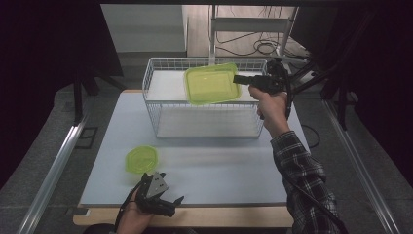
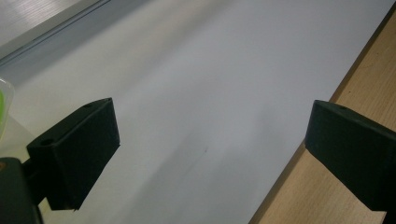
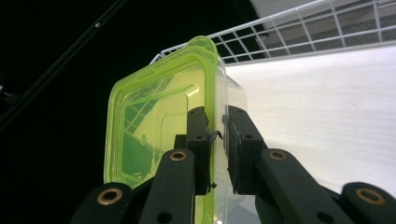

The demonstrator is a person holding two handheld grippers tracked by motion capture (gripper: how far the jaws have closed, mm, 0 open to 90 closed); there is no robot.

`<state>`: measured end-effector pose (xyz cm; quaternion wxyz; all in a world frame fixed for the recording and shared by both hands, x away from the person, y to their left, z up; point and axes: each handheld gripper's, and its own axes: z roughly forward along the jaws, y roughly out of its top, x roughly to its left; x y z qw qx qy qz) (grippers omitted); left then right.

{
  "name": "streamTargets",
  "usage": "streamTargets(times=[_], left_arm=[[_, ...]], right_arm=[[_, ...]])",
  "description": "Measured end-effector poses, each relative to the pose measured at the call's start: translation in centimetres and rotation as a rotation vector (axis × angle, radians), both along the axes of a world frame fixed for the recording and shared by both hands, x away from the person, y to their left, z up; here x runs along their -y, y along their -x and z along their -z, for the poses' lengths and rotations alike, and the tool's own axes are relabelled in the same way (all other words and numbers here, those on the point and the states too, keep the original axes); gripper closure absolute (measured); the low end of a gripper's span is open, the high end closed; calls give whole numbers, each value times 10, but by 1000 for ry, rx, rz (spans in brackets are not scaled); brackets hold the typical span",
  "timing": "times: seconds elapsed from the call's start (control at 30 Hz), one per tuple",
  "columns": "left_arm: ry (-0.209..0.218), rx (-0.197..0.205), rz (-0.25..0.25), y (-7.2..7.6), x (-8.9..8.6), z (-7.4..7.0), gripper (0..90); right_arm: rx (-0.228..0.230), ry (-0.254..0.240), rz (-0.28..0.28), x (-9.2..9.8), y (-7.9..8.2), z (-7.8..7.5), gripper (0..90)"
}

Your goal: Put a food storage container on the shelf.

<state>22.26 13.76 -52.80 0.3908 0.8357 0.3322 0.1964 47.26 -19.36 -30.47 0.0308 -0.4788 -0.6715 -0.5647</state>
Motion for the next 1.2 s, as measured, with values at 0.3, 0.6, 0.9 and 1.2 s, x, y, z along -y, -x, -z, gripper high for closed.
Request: streamTargets(times=[0.3, 0.6, 0.9, 1.2], left_arm=[[-4, 0, 1, 0, 0, 0, 29], [-4, 2, 3, 0, 0, 0, 29], [-12, 2, 6, 0, 0, 0, 29], [-19, 0, 8, 0, 1, 0, 29]], right_arm=[[1, 12, 53, -7, -14, -2, 803], [5, 38, 86, -9, -20, 0, 802], [5, 70, 126, -12, -25, 4, 788], [56, 210, 159, -18, -25, 5, 755]])
